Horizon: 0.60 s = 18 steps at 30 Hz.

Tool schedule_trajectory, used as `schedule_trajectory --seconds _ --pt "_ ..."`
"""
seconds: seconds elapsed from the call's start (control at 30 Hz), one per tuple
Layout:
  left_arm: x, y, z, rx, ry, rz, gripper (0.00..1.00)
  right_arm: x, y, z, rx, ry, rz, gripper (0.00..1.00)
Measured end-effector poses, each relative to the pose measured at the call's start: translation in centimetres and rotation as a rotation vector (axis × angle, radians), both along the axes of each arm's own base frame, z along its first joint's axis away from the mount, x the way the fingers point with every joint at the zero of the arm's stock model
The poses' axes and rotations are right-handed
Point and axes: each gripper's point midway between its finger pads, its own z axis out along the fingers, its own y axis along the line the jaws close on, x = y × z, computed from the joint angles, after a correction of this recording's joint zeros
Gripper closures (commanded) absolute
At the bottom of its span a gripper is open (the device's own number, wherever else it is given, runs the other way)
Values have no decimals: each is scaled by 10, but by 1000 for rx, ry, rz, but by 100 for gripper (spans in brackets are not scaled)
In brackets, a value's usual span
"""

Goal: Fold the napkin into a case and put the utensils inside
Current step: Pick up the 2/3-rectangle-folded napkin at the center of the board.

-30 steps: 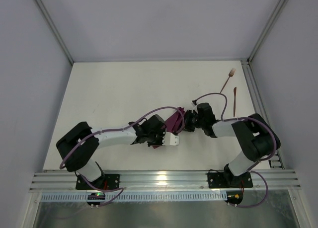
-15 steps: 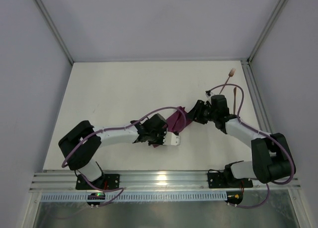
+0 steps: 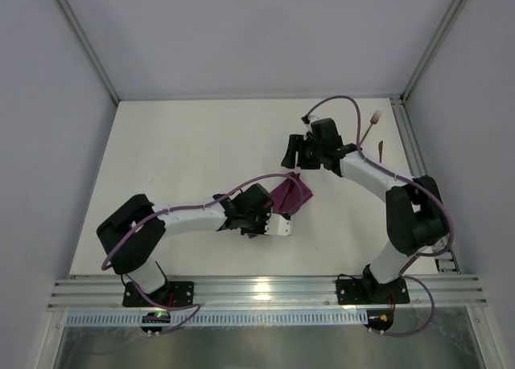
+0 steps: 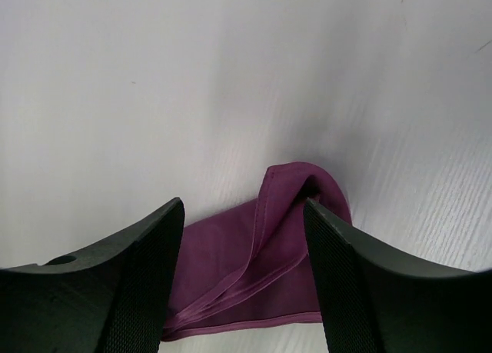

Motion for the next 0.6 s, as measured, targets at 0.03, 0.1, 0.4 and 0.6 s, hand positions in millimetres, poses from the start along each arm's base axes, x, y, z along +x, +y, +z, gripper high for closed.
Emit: schedule_trajectory --seconds 0.03,0.1,0.4,0.6 --pt "0 0 0 0 -1 0 82 -1 3 -7 -20 16 8 32" --pt "1 0 0 0 -2 1 82 -7 9 -27 -74 55 29 32" --pt "1 0 0 1 -1 3 82 -16 7 -56 -210 95 28 61" --pt "0 0 0 0 2 9 81 -15 0 -58 -233 86 6 96"
